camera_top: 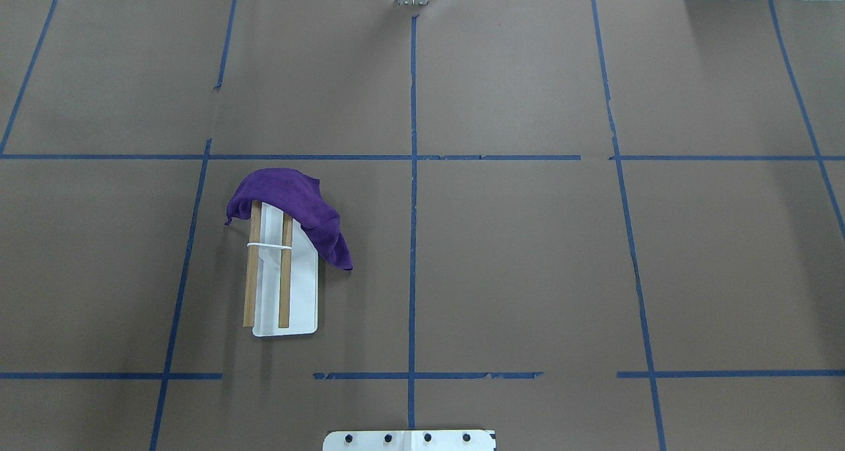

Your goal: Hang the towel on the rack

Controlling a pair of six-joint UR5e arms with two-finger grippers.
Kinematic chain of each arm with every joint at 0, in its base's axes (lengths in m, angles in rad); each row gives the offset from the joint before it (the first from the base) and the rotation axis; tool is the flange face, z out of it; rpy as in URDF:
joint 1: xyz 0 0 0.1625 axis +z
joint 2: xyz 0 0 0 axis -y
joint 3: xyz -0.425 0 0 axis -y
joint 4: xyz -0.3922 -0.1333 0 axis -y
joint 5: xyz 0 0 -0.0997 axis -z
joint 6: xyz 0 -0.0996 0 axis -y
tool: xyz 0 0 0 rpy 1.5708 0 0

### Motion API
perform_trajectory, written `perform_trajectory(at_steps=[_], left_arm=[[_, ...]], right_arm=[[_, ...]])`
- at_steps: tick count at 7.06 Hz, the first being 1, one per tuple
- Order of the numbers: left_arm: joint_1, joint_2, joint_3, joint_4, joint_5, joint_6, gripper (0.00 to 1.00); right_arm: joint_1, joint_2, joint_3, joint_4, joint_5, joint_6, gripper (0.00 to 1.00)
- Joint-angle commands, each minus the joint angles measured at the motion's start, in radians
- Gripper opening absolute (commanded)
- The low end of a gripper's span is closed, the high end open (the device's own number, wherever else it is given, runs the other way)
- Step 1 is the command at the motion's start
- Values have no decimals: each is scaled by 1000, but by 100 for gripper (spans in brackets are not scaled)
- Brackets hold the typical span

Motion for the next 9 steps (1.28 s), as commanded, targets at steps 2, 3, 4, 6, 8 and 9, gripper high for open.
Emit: perform_trajectory(at_steps=[2, 3, 4, 6, 8, 9], left_arm=[[5, -24, 0, -37, -30, -40, 100], [5, -21, -6, -37, -16, -41, 100], [4, -24, -20, -38, -7, -40, 100], [5, -27, -58, -37, 7, -40, 100], [4, -21, -79, -37, 6, -40, 100], [4, -21, -74, -37, 6, -40, 100]], right_arm=[[0, 0, 1, 2, 0, -1, 100], [0, 0, 2, 2, 1, -1, 100], [0, 0, 4, 2, 1, -1, 100], [0, 2, 4, 2, 1, -1, 100], [0, 0, 2, 2, 1, -1, 100], [0, 0, 5, 2, 1, -1, 100]])
